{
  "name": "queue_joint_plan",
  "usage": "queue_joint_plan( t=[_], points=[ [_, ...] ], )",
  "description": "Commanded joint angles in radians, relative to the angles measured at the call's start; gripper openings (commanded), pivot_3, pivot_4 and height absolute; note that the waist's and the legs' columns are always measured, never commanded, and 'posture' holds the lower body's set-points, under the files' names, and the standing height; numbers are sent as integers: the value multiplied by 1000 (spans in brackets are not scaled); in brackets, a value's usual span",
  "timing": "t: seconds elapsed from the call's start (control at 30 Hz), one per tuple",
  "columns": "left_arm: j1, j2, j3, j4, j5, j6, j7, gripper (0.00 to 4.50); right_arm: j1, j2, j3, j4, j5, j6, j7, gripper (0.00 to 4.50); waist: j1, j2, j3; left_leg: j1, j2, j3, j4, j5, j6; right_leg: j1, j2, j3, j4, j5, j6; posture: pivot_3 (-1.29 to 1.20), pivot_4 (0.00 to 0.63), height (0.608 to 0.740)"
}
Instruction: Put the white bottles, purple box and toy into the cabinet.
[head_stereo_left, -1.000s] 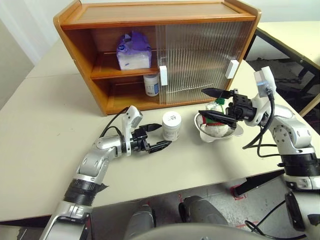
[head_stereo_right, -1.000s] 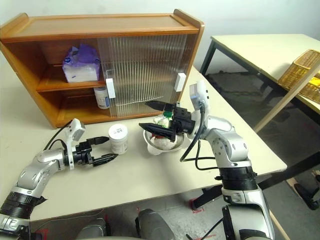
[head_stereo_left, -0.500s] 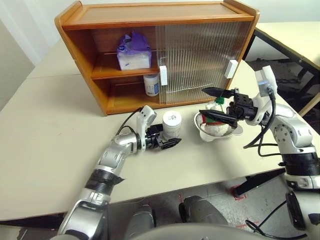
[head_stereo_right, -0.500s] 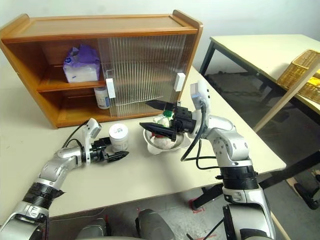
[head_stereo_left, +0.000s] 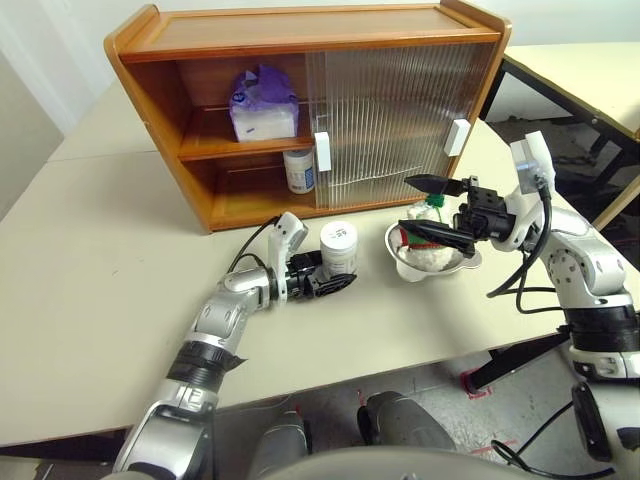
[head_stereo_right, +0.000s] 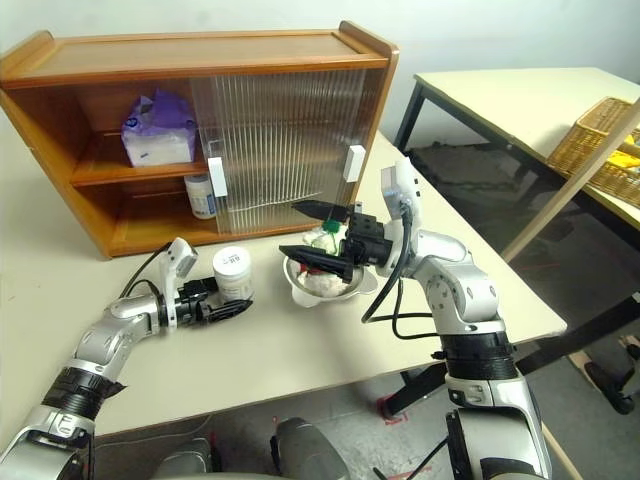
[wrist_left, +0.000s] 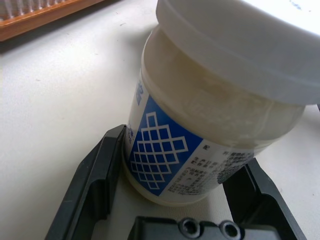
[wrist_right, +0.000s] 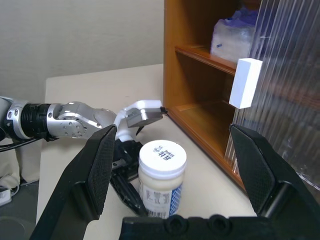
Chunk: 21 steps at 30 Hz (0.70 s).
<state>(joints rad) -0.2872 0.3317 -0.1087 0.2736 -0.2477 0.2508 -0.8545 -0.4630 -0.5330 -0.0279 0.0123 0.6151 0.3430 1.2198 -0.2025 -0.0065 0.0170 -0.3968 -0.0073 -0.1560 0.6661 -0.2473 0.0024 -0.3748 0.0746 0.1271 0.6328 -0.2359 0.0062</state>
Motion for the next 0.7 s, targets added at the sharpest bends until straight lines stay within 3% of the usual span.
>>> queue_joint_plan(
  t=[0.03,0.17,0.7],
  points=[
    [-2,-3,96,8,18,-104,124,3302,2,-1,-5,-1,-3,-4,1,4500,-1,0,0,0,0,0,0,0,0,0,0,0,0,0,0,-271,15,740],
    [-8,-39,187,22,10,-183,261,3301,0,0,0,6,-11,-11,4,4500,-4,0,0,0,-1,0,0,2,1,1,0,0,0,1,1,-271,14,740],
    [-141,-46,221,243,132,-295,525,3301,-3,1,-2,-8,-5,2,-4,4500,-4,-1,0,0,-6,0,3,2,3,3,-1,0,0,0,4,-271,15,740]
  ],
)
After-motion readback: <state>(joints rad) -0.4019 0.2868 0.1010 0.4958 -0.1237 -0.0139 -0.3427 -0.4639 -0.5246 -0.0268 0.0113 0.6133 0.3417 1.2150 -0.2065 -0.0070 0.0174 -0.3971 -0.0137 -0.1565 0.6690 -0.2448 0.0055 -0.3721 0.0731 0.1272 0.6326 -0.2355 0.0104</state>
